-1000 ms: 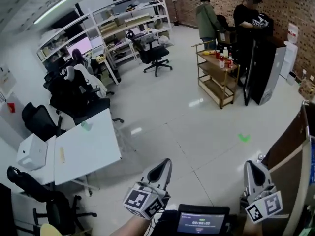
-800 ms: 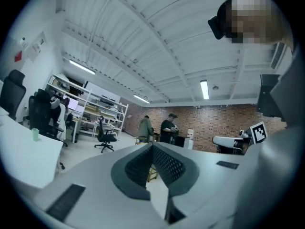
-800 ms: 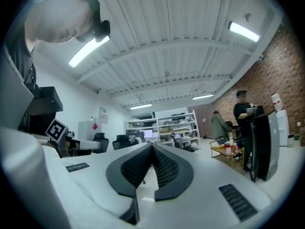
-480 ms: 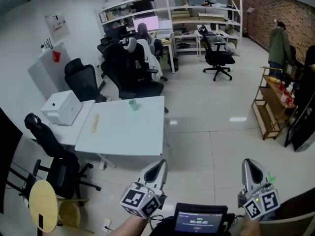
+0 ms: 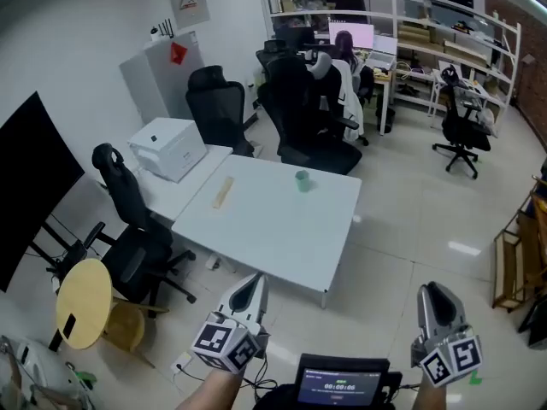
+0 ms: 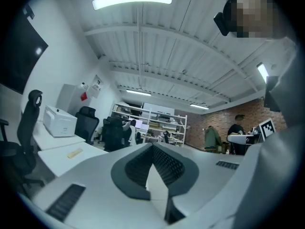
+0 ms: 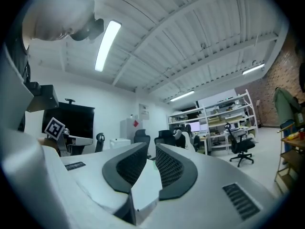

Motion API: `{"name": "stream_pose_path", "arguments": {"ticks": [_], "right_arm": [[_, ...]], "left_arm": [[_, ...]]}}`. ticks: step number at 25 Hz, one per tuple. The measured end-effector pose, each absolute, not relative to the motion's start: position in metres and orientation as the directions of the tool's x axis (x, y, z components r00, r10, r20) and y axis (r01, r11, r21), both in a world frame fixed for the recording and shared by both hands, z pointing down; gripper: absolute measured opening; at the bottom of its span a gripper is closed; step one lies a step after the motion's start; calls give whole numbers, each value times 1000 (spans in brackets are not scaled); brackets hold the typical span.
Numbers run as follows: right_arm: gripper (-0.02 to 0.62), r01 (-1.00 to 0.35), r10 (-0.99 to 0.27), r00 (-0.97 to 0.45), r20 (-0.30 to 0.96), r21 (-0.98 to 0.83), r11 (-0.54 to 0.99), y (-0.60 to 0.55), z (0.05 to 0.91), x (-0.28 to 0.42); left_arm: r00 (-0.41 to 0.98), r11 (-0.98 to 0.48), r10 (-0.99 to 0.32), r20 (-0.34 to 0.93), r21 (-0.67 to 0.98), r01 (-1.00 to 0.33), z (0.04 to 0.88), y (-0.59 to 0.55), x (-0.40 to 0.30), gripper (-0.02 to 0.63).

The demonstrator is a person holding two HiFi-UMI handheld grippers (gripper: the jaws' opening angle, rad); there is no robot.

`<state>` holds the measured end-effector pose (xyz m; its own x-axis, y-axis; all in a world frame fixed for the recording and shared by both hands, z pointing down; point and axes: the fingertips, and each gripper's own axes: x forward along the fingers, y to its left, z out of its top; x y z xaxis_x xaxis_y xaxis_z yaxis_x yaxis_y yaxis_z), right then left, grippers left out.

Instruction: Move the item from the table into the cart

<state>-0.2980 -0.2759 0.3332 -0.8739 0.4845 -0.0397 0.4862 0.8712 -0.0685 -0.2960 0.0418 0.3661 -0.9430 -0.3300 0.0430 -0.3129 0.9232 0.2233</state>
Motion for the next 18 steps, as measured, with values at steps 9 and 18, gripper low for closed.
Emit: {"name": "stream_pose_path", "arguments": {"ticks": [9,18], "right_arm": [[55,695,694,-719,-52,-74,715,-134,346,-474],[55,794,791,-608,-65,-59,605,63,357,-580]], "left_arm": [[-995,980,-91,51,181,-81,369,170,-382,6],[-998,982,17,52,189,27,392,343,-452,5]]}}
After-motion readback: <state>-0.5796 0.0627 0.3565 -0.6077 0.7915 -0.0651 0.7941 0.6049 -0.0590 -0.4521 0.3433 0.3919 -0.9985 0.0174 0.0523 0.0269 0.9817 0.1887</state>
